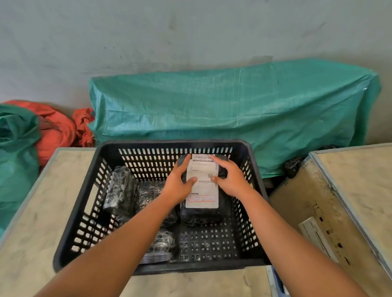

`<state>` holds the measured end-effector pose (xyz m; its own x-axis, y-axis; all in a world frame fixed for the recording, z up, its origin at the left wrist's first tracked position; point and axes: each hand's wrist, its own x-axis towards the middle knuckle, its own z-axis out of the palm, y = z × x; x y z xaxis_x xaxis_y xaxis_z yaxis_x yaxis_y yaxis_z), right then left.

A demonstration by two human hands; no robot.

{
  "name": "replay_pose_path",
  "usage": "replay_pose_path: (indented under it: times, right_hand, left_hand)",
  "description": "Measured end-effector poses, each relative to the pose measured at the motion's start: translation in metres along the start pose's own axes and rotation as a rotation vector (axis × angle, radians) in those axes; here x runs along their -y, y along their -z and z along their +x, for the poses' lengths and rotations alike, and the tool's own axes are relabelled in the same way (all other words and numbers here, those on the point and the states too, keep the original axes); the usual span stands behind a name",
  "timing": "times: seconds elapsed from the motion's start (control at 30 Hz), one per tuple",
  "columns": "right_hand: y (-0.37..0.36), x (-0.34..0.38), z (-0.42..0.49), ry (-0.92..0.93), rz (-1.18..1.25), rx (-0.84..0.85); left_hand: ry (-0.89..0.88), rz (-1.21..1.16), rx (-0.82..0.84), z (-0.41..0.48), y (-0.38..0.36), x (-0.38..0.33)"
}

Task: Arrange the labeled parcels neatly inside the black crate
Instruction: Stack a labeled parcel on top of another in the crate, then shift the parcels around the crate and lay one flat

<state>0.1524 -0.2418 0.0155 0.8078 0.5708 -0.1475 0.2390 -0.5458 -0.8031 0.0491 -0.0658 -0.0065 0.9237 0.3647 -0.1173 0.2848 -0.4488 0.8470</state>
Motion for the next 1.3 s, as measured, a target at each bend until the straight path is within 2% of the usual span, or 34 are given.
replay_pose_path:
  times: [0.1,0.17,0.53,0.67,0.73,0.83,0.93,1.03,1.13,1.3]
  right_hand:
    - [-0.013,-0.013,0.013,-0.118,-0.006,0.12]
    - [-0.022,-0.019,0.017,-0.186,0.031,0.167]
    - [-0.027,-0.016,0.023,-0.239,0.028,0.105]
    - [-0.029,0.009,0.01,-0.107,-0.254,-0.083]
    - [-0.036,0.029,0.0,0.034,-0.221,-0.135]
    - [-0.058,0.057,-0.012,0.201,-0.147,-0.126]
    - [-0.089,0.076,-0.015,0.266,-0.117,-0.018]
    - [-0.128,0.08,-0.011,0.283,-0.192,0.146]
    - [-0.163,0.07,-0.001,0.207,-0.314,0.312]
    - [-0.2,0.047,0.013,0.081,-0.634,0.515]
  left_hand:
    - [0.096,0.134,0.111,0.006,-0.016,0.013]
    - [0.118,0.145,0.125,0.005,-0.023,0.023]
    - [0.141,0.108,0.061,0.016,-0.015,0.017]
    - [0.113,0.11,0.072,0.009,0.012,0.002]
    - [0.079,0.109,0.038,-0.004,0.036,-0.003]
    - [0.038,0.108,-0.002,-0.031,0.076,0.0]
    - [-0.01,0.1,-0.065,-0.061,0.117,0.009]
    - [-0.108,0.169,-0.129,-0.086,0.154,0.023]
    - [-0.168,0.276,-0.157,-0.104,0.18,0.04]
    - [-0.014,0.379,-0.106,-0.12,0.203,0.07]
